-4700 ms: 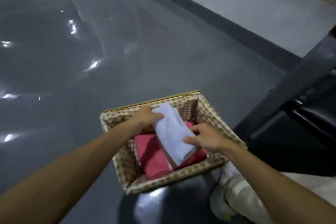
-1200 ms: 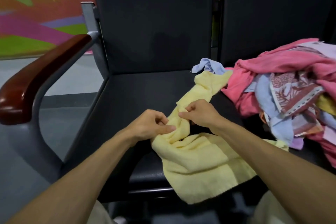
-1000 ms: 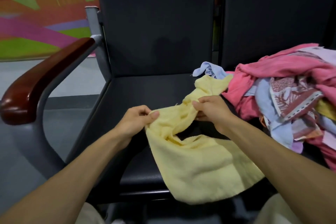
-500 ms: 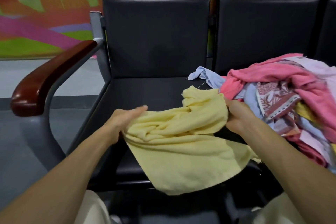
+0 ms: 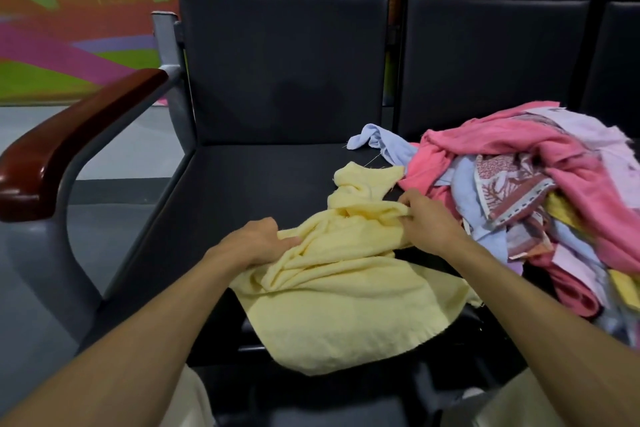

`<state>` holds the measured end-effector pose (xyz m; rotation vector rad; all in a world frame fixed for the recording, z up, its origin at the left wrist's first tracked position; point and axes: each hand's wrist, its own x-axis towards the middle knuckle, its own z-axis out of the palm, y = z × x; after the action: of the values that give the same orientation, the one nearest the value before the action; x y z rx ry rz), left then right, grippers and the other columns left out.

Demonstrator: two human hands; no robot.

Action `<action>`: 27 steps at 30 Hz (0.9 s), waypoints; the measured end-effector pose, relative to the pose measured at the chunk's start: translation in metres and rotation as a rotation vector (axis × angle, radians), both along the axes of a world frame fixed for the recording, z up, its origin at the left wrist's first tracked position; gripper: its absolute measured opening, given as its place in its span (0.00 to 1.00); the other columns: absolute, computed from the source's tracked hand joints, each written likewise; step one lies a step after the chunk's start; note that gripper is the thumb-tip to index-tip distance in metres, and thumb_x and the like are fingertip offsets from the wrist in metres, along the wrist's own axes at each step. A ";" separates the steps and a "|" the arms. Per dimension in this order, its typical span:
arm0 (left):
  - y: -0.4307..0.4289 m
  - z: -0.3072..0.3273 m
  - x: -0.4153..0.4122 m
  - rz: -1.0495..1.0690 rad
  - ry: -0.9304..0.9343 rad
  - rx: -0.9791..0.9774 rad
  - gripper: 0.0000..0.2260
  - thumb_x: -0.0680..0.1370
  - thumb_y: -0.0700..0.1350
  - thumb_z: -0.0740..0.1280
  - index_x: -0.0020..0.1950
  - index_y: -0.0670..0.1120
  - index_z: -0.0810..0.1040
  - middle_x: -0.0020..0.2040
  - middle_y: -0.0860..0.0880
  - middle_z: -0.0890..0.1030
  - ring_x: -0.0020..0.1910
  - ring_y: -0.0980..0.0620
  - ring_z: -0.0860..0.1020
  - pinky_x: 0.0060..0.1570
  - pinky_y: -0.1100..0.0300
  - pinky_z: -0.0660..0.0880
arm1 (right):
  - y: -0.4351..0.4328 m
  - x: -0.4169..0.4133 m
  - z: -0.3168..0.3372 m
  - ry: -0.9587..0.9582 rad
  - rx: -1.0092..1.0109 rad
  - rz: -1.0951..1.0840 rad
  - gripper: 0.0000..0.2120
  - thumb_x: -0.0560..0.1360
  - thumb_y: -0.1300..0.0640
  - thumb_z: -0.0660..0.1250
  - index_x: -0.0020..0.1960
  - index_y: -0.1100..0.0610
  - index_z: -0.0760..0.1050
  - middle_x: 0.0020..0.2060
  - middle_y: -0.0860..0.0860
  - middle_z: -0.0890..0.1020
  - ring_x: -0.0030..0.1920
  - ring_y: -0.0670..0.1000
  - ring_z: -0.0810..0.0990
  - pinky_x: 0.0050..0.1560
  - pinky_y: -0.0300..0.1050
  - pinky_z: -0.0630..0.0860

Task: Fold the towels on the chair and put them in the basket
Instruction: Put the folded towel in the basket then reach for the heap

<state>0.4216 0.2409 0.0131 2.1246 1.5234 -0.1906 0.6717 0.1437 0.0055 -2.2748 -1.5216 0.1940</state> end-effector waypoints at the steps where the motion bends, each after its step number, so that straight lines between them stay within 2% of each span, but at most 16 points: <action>1: 0.001 0.003 -0.001 0.000 -0.009 -0.010 0.24 0.76 0.65 0.62 0.55 0.45 0.73 0.52 0.51 0.78 0.49 0.51 0.77 0.47 0.55 0.74 | 0.000 0.002 0.001 0.065 0.041 -0.009 0.07 0.77 0.64 0.60 0.52 0.55 0.69 0.41 0.50 0.77 0.46 0.55 0.76 0.40 0.46 0.68; 3: 0.002 0.007 -0.005 0.028 -0.168 -0.076 0.21 0.76 0.63 0.64 0.50 0.44 0.79 0.48 0.50 0.82 0.48 0.50 0.79 0.48 0.54 0.75 | -0.003 -0.001 0.006 0.309 0.173 0.016 0.07 0.78 0.65 0.60 0.50 0.53 0.70 0.41 0.49 0.78 0.43 0.51 0.76 0.39 0.44 0.70; 6: -0.003 0.017 -0.012 0.149 -0.729 -0.254 0.16 0.77 0.57 0.66 0.48 0.44 0.83 0.45 0.48 0.85 0.49 0.46 0.83 0.48 0.53 0.80 | -0.006 -0.014 0.021 0.888 0.397 -0.040 0.04 0.79 0.61 0.63 0.52 0.56 0.76 0.44 0.52 0.81 0.42 0.50 0.79 0.40 0.43 0.75; 8: -0.008 0.027 -0.018 0.268 -1.062 -0.322 0.16 0.78 0.56 0.65 0.52 0.45 0.82 0.47 0.47 0.86 0.50 0.47 0.83 0.45 0.55 0.80 | -0.007 -0.018 0.029 1.212 0.518 -0.178 0.08 0.79 0.56 0.65 0.53 0.60 0.79 0.45 0.54 0.84 0.46 0.52 0.82 0.46 0.46 0.78; 10: -0.014 0.034 -0.026 0.343 -1.257 -0.383 0.19 0.79 0.58 0.62 0.58 0.45 0.80 0.52 0.44 0.85 0.51 0.46 0.83 0.48 0.52 0.79 | -0.009 -0.022 0.033 1.492 0.570 -0.300 0.15 0.78 0.49 0.66 0.56 0.60 0.79 0.49 0.55 0.85 0.49 0.53 0.83 0.49 0.50 0.80; 13: -0.025 0.047 -0.038 0.437 -1.458 -0.457 0.22 0.79 0.60 0.60 0.63 0.45 0.77 0.56 0.42 0.83 0.55 0.44 0.82 0.53 0.47 0.78 | -0.013 -0.030 0.040 1.803 0.483 -0.307 0.22 0.80 0.45 0.60 0.62 0.62 0.75 0.56 0.59 0.81 0.54 0.57 0.81 0.50 0.53 0.78; 15: -0.032 0.064 -0.048 0.474 -1.545 -0.429 0.21 0.80 0.59 0.60 0.59 0.44 0.78 0.55 0.43 0.84 0.55 0.45 0.82 0.54 0.47 0.78 | -0.015 -0.035 0.060 1.859 0.480 -0.126 0.23 0.80 0.48 0.61 0.62 0.68 0.72 0.55 0.61 0.78 0.52 0.55 0.80 0.51 0.51 0.79; 16: -0.034 0.075 -0.053 0.476 -1.577 -0.398 0.20 0.80 0.58 0.60 0.56 0.43 0.81 0.53 0.43 0.84 0.54 0.46 0.82 0.51 0.50 0.78 | -0.016 -0.039 0.073 1.854 0.505 0.001 0.21 0.79 0.52 0.64 0.62 0.69 0.70 0.57 0.61 0.76 0.53 0.55 0.80 0.54 0.50 0.78; 18: -0.035 0.100 -0.062 0.450 -1.647 -0.367 0.22 0.82 0.55 0.58 0.42 0.45 0.86 0.46 0.45 0.85 0.48 0.50 0.84 0.45 0.55 0.80 | -0.019 -0.046 0.104 1.845 0.566 0.114 0.20 0.74 0.62 0.69 0.64 0.64 0.71 0.58 0.60 0.78 0.56 0.56 0.80 0.59 0.54 0.77; 19: -0.036 0.113 -0.066 0.436 -1.679 -0.350 0.24 0.82 0.54 0.57 0.37 0.46 0.86 0.44 0.47 0.85 0.45 0.51 0.84 0.45 0.57 0.79 | -0.021 -0.049 0.121 1.807 0.625 0.140 0.18 0.73 0.67 0.68 0.63 0.62 0.73 0.54 0.59 0.81 0.53 0.56 0.82 0.56 0.54 0.79; 20: -0.036 0.126 -0.072 0.423 -1.694 -0.322 0.24 0.82 0.54 0.57 0.36 0.47 0.86 0.43 0.48 0.85 0.45 0.52 0.84 0.47 0.57 0.78 | -0.024 -0.055 0.139 1.723 0.682 0.145 0.16 0.74 0.70 0.66 0.60 0.62 0.74 0.50 0.59 0.82 0.48 0.56 0.83 0.52 0.53 0.81; 22: -0.040 0.154 -0.081 0.380 -1.662 -0.255 0.19 0.82 0.53 0.58 0.42 0.48 0.85 0.46 0.48 0.84 0.46 0.52 0.82 0.50 0.57 0.75 | -0.030 -0.064 0.172 1.483 0.762 0.125 0.12 0.75 0.73 0.63 0.55 0.64 0.78 0.45 0.59 0.83 0.43 0.56 0.84 0.45 0.50 0.83; 23: -0.042 0.167 -0.086 0.356 -1.622 -0.213 0.16 0.82 0.51 0.58 0.47 0.47 0.83 0.46 0.48 0.84 0.45 0.52 0.82 0.46 0.58 0.76 | -0.031 -0.067 0.186 1.345 0.790 0.083 0.11 0.75 0.74 0.63 0.50 0.63 0.80 0.43 0.59 0.83 0.42 0.55 0.83 0.45 0.50 0.83; 25: -0.044 0.189 -0.097 0.339 -1.545 -0.104 0.10 0.81 0.46 0.60 0.48 0.43 0.79 0.40 0.48 0.83 0.37 0.54 0.82 0.36 0.61 0.76 | -0.034 -0.069 0.209 1.129 0.848 -0.028 0.14 0.75 0.73 0.62 0.41 0.59 0.81 0.41 0.57 0.82 0.42 0.53 0.81 0.48 0.51 0.81; 27: -0.045 0.206 -0.109 0.360 -1.479 -0.018 0.08 0.80 0.42 0.60 0.51 0.40 0.77 0.39 0.47 0.81 0.35 0.53 0.80 0.35 0.59 0.75 | -0.033 -0.059 0.222 0.982 0.908 -0.110 0.11 0.75 0.69 0.63 0.36 0.59 0.79 0.37 0.54 0.79 0.39 0.51 0.77 0.43 0.48 0.79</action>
<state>0.3124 0.1958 0.2192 1.2164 0.8448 1.1948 0.6124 0.1111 0.2276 -1.2015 -0.7079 0.4053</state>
